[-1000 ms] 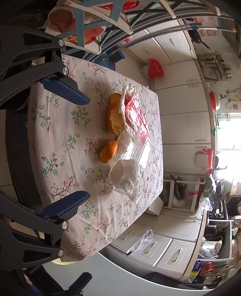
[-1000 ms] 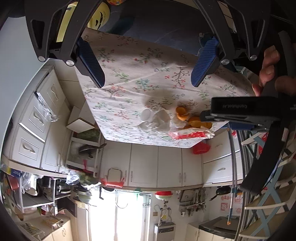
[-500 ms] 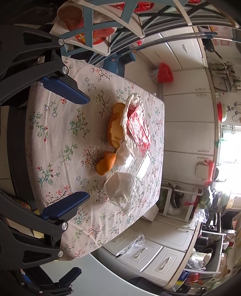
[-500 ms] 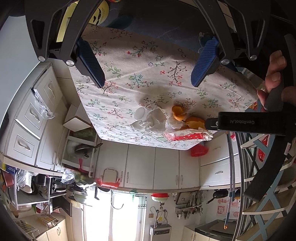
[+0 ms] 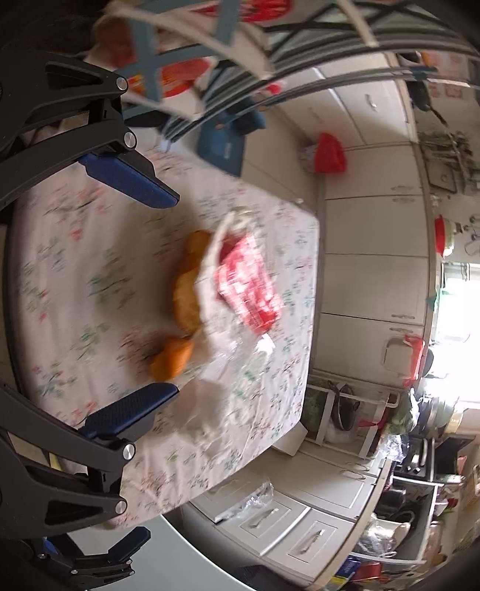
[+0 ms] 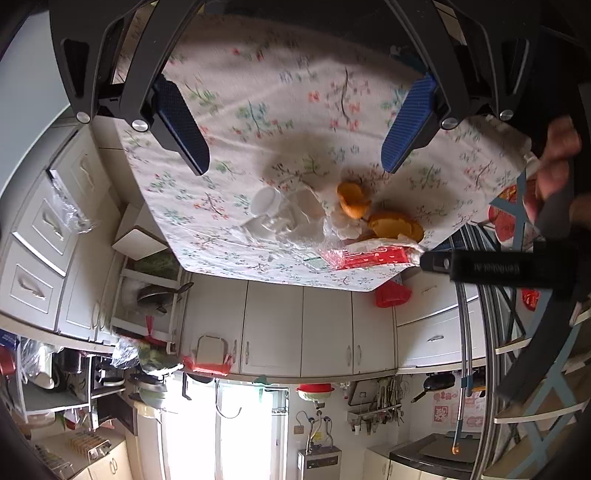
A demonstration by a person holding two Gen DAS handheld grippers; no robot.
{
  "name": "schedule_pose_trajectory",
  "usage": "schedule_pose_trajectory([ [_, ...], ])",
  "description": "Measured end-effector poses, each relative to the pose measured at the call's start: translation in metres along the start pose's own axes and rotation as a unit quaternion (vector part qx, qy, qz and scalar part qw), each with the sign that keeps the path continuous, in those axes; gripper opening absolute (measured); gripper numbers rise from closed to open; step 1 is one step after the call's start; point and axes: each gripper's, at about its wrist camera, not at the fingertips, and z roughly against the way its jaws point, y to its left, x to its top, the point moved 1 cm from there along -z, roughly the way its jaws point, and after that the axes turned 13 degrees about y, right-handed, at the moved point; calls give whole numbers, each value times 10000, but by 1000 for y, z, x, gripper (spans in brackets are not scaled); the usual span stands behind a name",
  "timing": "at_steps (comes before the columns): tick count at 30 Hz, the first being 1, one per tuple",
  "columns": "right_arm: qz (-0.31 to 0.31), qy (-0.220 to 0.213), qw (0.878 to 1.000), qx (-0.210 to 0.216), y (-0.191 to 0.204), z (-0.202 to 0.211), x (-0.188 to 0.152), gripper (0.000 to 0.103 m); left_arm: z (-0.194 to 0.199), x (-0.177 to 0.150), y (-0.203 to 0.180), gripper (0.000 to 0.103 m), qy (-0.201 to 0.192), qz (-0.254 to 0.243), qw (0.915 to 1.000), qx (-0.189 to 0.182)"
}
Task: Collect trash
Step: 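Grasp the red snack wrapper with the left tool while the right tool grasps the crumpled tissue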
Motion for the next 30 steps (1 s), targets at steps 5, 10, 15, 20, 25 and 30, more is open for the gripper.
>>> schedule_pose_trajectory([
  [5,13,142,9998,111,5,-19,9,90,-26,33,10,91,238,-273,9990,253],
  [10,-152,323,9991,214,0,-34,12,90,-66,65,3,91,431,-792,9943,570],
  [15,-399,538,9971,349,-9,-51,18,90,-105,83,-17,88,550,-1392,9851,847],
  [20,-588,700,9946,494,-13,-67,25,90,-144,87,-30,61,838,-1852,9744,960],
  [25,-654,759,9931,616,-11,-78,31,90,-150,91,-15,15,1139,-1454,9823,315],
  [30,-839,754,9906,775,-11,-83,36,90,-117,91,1,6,914,-1101,9894,-239],
])
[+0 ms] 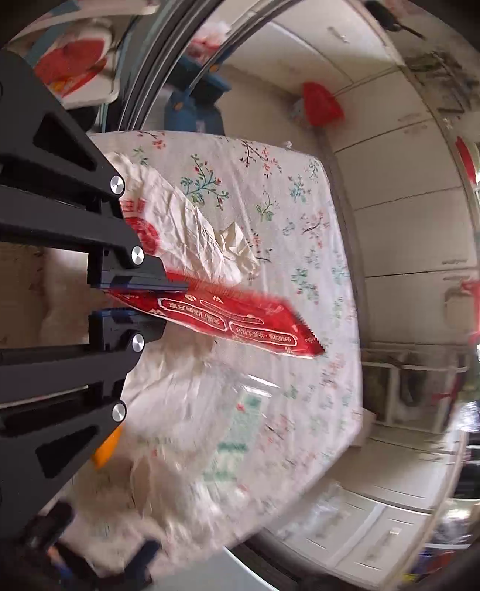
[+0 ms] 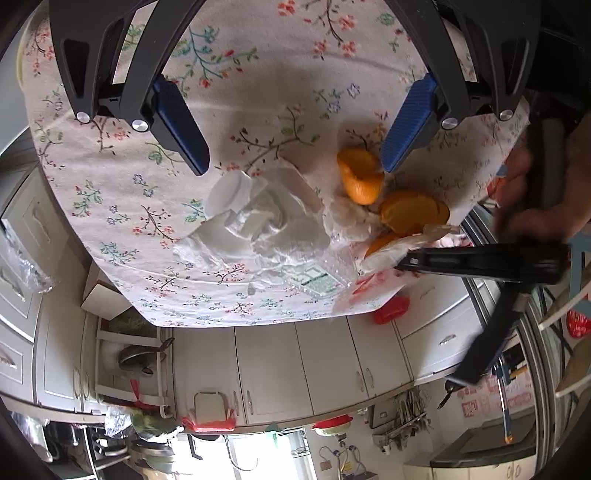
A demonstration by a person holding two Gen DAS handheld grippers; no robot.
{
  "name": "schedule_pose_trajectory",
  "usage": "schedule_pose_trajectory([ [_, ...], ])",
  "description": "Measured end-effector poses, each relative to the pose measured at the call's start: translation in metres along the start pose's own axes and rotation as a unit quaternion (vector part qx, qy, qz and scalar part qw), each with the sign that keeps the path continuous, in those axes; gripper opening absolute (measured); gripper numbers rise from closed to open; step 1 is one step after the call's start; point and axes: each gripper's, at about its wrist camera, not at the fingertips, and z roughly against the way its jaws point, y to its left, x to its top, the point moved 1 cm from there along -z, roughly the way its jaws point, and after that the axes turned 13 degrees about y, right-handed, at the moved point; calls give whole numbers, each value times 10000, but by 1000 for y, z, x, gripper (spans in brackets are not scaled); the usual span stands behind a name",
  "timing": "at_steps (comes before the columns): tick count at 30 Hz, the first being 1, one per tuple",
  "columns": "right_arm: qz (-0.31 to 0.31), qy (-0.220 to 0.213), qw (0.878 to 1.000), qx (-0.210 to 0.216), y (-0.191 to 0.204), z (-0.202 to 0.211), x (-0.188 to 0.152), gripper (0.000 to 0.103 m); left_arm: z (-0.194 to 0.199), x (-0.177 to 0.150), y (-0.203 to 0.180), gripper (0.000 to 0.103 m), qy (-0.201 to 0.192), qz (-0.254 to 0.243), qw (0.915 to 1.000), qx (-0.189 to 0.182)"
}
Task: Collect trash
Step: 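Grasp the red snack wrapper with the left tool while the right tool grasps the crumpled tissue, then lift the red wrapper with the left tool toward the bucket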
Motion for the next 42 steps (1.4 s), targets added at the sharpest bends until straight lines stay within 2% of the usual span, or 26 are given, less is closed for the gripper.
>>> schedule_pose_trajectory([
  [3,-189,66,9997,173,-4,-5,4,90,22,-11,9,6,-170,191,9988,-417],
  [7,-561,175,9974,417,-12,-16,10,90,42,-25,19,6,-333,413,9961,-702],
  [8,-645,195,9966,471,-14,-18,12,90,50,-29,21,1,-432,497,9948,-782],
  [13,-1014,262,9925,623,-26,-28,16,83,73,-54,23,0,-591,691,9888,-1182],
  [15,-1153,357,9902,707,-29,-31,17,73,80,-67,18,0,-626,701,9859,-1384],
  [18,-1217,451,9887,750,-31,-33,15,51,84,-85,4,0,-575,600,9833,-1620],
  [20,-1164,469,9895,723,-31,-32,14,28,81,-93,-6,0,-471,512,9839,-1645],
  [22,-1107,483,9903,688,-31,-30,12,13,76,-101,-19,0,-321,403,9854,-1620],
  [26,-1062,442,9912,648,-36,-19,5,7,65,-110,-29,0,-49,403,9852,-1663],
  [30,-991,494,9921,588,-39,-6,-8,6,52,-115,-29,0,185,409,9877,-1498],
  [34,-847,669,9919,665,-38,7,-26,6,40,-118,-32,3,419,318,9932,-1036],
  [36,-802,736,9914,721,-37,12,-33,6,39,-119,-34,12,406,245,9958,-788],
  [38,-840,825,9896,829,-39,14,-35,6,39,-119,-36,40,334,181,9983,-442],
  [40,-934,867,9879,889,-46,13,-39,6,39,-118,-36,47,278,147,9994,-147],
  [42,-1002,889,9867,920,-52,13,-42,5,35,-117,-33,48,329,189,9993,-32],
])
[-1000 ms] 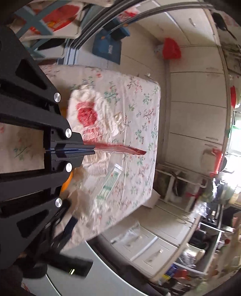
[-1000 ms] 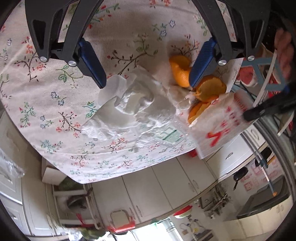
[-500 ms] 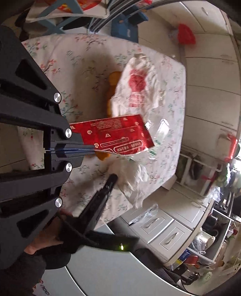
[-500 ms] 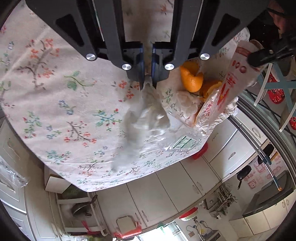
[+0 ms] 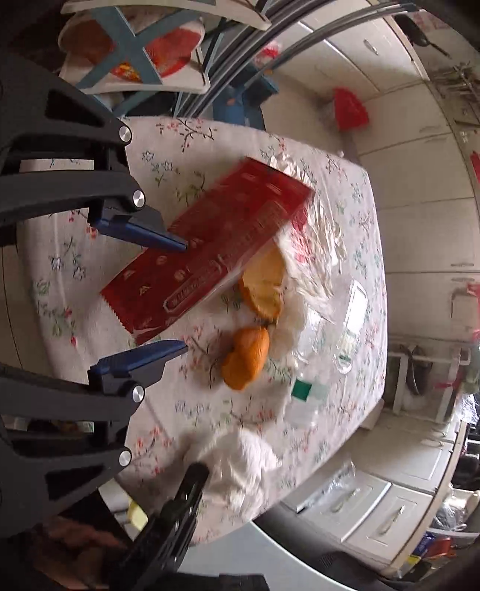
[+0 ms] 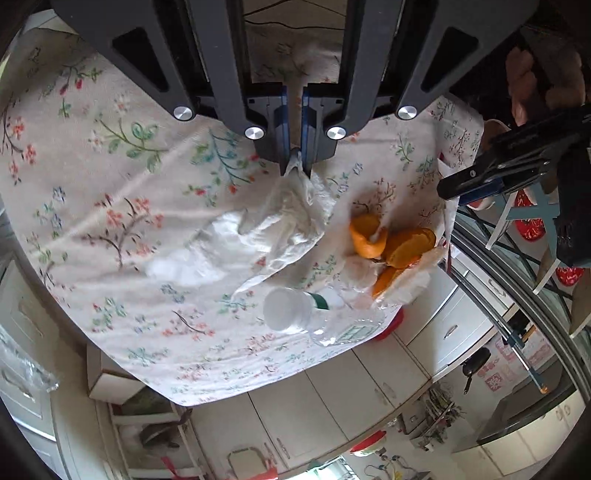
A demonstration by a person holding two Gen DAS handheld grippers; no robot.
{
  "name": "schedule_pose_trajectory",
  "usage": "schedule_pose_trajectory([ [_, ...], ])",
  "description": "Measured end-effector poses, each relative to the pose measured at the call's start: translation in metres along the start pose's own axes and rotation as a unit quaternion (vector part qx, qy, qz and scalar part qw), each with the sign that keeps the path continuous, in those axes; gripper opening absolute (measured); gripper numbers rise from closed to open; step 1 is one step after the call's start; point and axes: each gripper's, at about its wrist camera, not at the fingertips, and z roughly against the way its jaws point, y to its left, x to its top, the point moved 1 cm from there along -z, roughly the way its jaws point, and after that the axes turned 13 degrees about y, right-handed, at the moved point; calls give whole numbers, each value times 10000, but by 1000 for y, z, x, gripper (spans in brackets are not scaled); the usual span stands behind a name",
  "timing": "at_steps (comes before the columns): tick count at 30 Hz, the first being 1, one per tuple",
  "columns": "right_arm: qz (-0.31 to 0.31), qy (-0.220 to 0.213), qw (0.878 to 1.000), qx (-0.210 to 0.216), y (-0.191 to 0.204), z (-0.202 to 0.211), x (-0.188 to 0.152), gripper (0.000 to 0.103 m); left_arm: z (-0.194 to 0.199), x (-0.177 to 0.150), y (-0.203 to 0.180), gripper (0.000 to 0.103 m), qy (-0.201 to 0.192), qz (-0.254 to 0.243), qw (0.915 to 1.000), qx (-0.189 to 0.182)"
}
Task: Collect trash
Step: 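Lift the red wrapper with the left tool toward the bucket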
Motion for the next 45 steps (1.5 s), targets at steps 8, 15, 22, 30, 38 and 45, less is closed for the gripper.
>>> schedule_pose_trajectory([
  [8,-167,110,9995,238,-11,1,-4,6,1,-2,47,59,24,1011,9948,150],
  [15,-143,50,9991,396,-9,2,-2,21,-13,-11,79,68,297,1657,9856,182],
  [22,-165,-58,9993,335,-14,5,-3,18,-28,-1,65,28,385,1395,9873,658],
  [30,-48,-314,9993,220,-12,16,-5,4,3,-3,48,1,-239,1030,9930,-522],
  [38,245,-709,9972,73,-2,36,-8,3,51,-6,-3,1,-1154,24,9752,-1887],
  [45,772,-1155,9894,-422,11,61,-22,3,65,-4,-55,1,-1290,-591,9619,-2337],
])
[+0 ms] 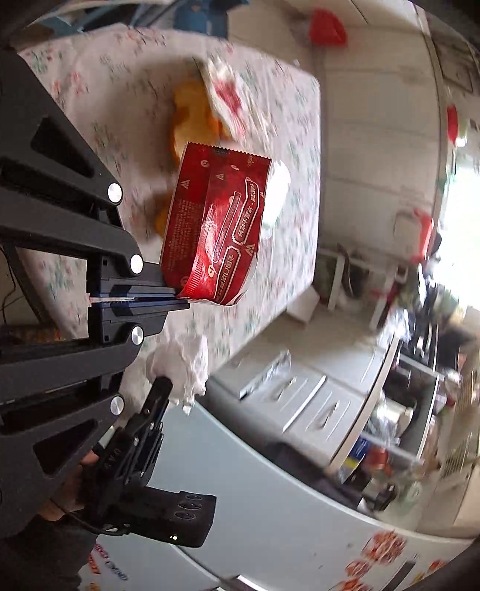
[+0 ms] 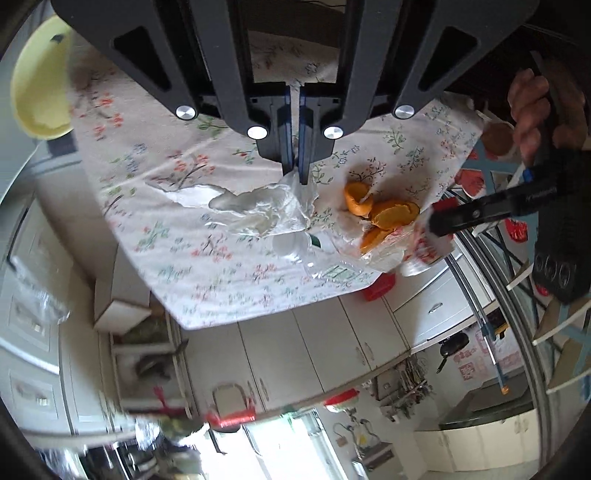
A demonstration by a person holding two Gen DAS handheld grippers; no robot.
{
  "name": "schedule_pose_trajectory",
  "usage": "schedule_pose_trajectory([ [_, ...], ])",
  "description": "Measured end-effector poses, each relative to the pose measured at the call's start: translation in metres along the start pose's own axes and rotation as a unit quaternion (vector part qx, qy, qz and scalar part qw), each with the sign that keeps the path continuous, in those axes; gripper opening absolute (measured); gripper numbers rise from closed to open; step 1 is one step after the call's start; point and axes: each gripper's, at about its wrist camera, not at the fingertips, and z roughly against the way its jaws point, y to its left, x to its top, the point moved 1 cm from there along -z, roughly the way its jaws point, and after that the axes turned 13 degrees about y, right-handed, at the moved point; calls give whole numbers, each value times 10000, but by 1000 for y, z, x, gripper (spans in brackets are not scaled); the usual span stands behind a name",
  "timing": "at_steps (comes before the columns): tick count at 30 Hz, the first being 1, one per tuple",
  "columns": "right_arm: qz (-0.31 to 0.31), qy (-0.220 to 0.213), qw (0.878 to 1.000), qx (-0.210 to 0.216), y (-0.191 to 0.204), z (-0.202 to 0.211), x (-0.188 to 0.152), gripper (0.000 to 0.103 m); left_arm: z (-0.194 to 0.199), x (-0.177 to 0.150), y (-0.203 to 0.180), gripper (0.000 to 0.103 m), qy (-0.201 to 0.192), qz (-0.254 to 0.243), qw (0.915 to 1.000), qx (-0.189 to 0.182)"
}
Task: Collect trash
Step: 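Lift the red wrapper with the left tool toward the bucket, then carry the red wrapper and tissue to the yellow bucket and release both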
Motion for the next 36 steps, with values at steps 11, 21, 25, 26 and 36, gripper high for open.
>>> schedule_pose_trajectory([
  [11,-382,-386,9959,-721,-51,47,-20,3,-45,3,-104,1,344,-997,9917,-731],
  [21,-1881,-182,9686,-1616,-153,78,-64,3,-109,15,-190,1,853,-1559,9699,-1665],
  [25,-2428,165,9527,-1820,-191,70,-87,3,-146,16,-220,1,1204,-1618,9573,-2072],
  [26,-2504,231,9504,-1828,-198,68,-91,3,-158,15,-226,1,1312,-1589,9542,-2170],
  [36,-3267,565,9301,-1582,-235,52,-112,47,-230,9,-263,1,1941,-1501,9433,-2234],
])
